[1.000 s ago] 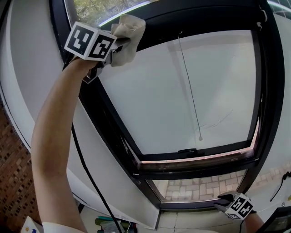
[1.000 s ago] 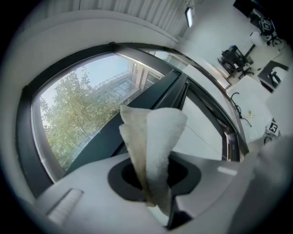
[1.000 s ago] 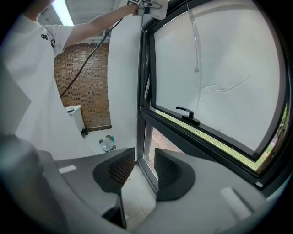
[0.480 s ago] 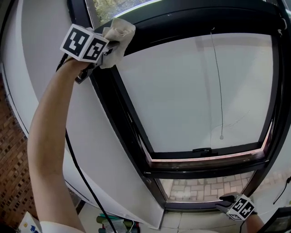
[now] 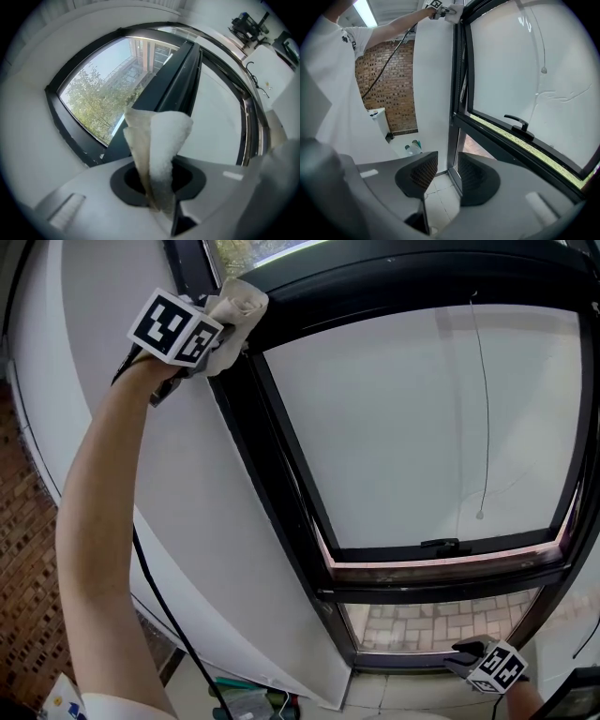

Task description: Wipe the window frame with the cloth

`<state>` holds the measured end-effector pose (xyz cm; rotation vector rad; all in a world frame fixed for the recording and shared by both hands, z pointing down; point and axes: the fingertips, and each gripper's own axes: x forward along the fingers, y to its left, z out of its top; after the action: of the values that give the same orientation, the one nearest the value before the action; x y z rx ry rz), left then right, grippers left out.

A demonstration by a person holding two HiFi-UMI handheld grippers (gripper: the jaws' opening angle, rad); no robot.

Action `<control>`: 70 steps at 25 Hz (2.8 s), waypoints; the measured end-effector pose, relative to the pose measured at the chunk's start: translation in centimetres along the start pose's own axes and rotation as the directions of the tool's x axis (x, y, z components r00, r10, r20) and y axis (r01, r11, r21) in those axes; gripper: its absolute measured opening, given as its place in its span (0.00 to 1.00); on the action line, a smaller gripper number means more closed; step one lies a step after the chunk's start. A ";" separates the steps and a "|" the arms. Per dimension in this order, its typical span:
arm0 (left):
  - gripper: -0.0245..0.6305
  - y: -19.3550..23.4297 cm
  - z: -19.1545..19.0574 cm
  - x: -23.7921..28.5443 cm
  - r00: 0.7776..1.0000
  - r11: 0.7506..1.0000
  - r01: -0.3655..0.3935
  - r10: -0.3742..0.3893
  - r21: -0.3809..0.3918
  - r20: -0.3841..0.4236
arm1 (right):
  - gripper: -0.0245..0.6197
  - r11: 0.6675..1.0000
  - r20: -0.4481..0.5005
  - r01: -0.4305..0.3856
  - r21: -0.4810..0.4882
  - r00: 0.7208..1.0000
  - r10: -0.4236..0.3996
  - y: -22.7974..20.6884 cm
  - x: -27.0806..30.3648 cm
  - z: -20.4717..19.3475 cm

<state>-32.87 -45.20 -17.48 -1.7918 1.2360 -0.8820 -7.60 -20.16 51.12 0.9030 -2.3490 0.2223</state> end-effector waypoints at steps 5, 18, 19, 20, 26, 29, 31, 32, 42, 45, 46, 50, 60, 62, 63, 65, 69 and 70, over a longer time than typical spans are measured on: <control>0.18 -0.3 -0.5 0.4 1.000 0.996 -0.012 0.014 0.089 -0.024 | 0.25 1.000 0.006 -0.010 0.017 1.000 0.010 1.2 1.0 0.5; 0.18 -5.0 -4.4 2.9 0.982 0.886 -0.030 0.112 0.463 -0.151 | 0.25 0.999 0.006 -0.011 0.035 1.000 0.011 1.9 1.8 0.2; 0.18 -5.4 -4.8 3.0 0.982 0.883 -0.023 0.109 0.469 -0.156 | 0.25 0.999 0.004 -0.011 0.033 1.000 0.011 1.9 1.7 0.2; 0.18 -5.8 -5.2 3.1 0.981 0.879 -0.020 0.110 0.476 -0.161 | 0.25 0.999 0.001 -0.012 0.030 1.000 0.012 1.9 1.7 0.1; 0.18 -9.2 -7.2 3.6 0.980 0.876 0.029 0.070 0.482 -0.186 | 0.25 1.000 -0.005 -0.019 0.018 1.000 0.019 1.6 1.0 -0.4; 0.18 -11.3 -8.7 4.0 0.978 0.882 0.051 0.050 0.469 -0.201 | 0.25 1.000 -0.009 -0.027 0.013 1.000 0.028 1.4 0.7 -0.8; 0.18 -12.9 -9.7 4.6 0.976 0.883 0.066 0.041 0.465 -0.215 | 0.25 0.999 -0.014 -0.036 0.010 0.999 0.036 1.1 0.3 -1.1; 0.18 -13.7 -10.1 4.9 0.975 0.883 0.071 0.038 0.465 -0.221 | 0.25 0.999 -0.017 -0.040 0.007 0.999 0.040 0.9 0.1 -1.3; 0.18 -19.8 -13.5 6.0 0.974 0.900 0.079 0.022 0.428 -0.226 | 0.25 0.997 -0.024 -0.066 -0.027 0.998 0.066 -0.4 -1.2 -2.2; 0.18 -22.0 -14.7 6.3 0.971 0.901 0.091 0.015 0.425 -0.239 | 0.25 0.997 -0.035 -0.071 -0.035 0.997 0.070 -0.8 -1.8 -2.7; 0.18 -22.8 -15.1 6.4 0.970 0.900 0.094 0.014 0.425 -0.244 | 0.25 0.997 -0.038 -0.073 -0.036 0.997 0.071 -0.9 -2.0 -2.9; 0.18 -25.9 -16.7 6.8 0.967 0.900 0.099 0.014 0.424 -0.256 | 0.25 0.996 -0.052 -0.075 -0.040 0.996 0.073 -1.4 -2.5 -3.4; 0.18 -36.3 -21.9 7.9 0.964 0.914 0.127 -0.023 0.384 -0.265 | 0.25 0.993 -0.079 -0.104 -0.054 0.992 0.100 -1.1 -2.8 -3.9; 0.18 -38.4 -23.1 8.1 0.964 0.917 0.133 -0.031 0.377 -0.265 | 0.25 0.993 -0.083 -0.107 -0.053 0.991 0.103 -0.8 -2.8 -3.9; 0.18 -39.5 -23.7 8.3 0.964 0.917 0.134 -0.034 0.375 -0.263 | 0.25 0.993 -0.083 -0.106 -0.052 0.991 0.101 -0.8 -2.8 -3.8; 0.18 -41.8 -24.9 8.6 0.964 0.918 0.137 -0.038 0.372 -0.262 | 0.25 0.994 -0.085 -0.101 -0.045 0.992 0.097 -0.8 -2.7 -3.8; 0.18 -47.3 -27.7 9.6 0.961 0.908 0.165 -0.059 0.386 -0.272 | 0.25 0.995 -0.084 -0.092 -0.026 0.992 0.090 -1.1 -2.6 -4.0; 0.18 -48.8 -28.4 9.7 0.958 0.912 0.180 -0.077 0.368 -0.277 | 0.25 0.996 -0.087 -0.090 -0.020 0.992 0.088 -1.0 -2.7 -4.1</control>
<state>-34.22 -49.09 39.68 -1.4803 1.0108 -1.3701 -3.41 -17.97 52.81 0.7627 -2.3089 0.2630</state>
